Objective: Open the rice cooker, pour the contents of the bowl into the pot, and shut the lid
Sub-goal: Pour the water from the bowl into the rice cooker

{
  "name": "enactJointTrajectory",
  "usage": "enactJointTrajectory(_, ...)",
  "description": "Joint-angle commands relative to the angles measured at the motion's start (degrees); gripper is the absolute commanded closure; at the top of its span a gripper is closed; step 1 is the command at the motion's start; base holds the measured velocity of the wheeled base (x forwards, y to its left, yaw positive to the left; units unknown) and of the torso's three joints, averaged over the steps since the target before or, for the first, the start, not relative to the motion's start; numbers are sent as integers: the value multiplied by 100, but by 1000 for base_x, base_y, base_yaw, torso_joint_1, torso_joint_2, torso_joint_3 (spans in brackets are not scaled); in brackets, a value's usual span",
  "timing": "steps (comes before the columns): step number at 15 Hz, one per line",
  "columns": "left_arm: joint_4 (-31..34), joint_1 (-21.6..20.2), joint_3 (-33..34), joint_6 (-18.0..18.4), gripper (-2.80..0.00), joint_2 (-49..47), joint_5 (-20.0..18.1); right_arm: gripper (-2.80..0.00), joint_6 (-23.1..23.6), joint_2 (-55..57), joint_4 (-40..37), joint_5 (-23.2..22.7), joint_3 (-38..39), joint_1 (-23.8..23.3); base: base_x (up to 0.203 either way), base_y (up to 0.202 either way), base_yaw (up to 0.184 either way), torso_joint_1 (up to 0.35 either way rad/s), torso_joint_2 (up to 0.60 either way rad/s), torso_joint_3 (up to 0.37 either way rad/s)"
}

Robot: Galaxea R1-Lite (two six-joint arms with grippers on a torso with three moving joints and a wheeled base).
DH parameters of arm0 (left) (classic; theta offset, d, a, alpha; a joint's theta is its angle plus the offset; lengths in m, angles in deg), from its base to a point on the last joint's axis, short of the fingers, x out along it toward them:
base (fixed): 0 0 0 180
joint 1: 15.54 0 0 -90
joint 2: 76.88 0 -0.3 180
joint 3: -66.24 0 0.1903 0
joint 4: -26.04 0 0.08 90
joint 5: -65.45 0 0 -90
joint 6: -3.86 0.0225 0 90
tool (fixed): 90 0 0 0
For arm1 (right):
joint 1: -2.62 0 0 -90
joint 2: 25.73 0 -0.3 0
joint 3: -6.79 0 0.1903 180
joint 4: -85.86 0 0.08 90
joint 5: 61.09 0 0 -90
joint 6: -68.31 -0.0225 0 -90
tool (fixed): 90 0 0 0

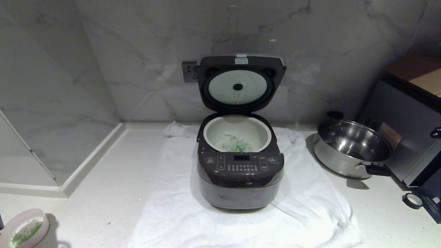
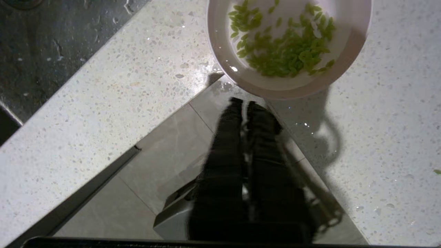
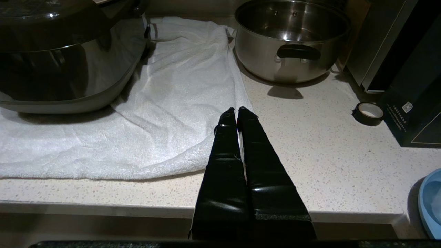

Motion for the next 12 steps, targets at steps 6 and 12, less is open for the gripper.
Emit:
enactJointTrajectory(6,-784,-97,-519,-46,-280,-1209,17,0,2,2,4,-1,-7,-6,0,0,0,0,0,0)
enactJointTrajectory(12,-1007,-222,-546,-50,-280,-1767,10,0,2,5,5,-1,2,2,0,0,0,0,0,0)
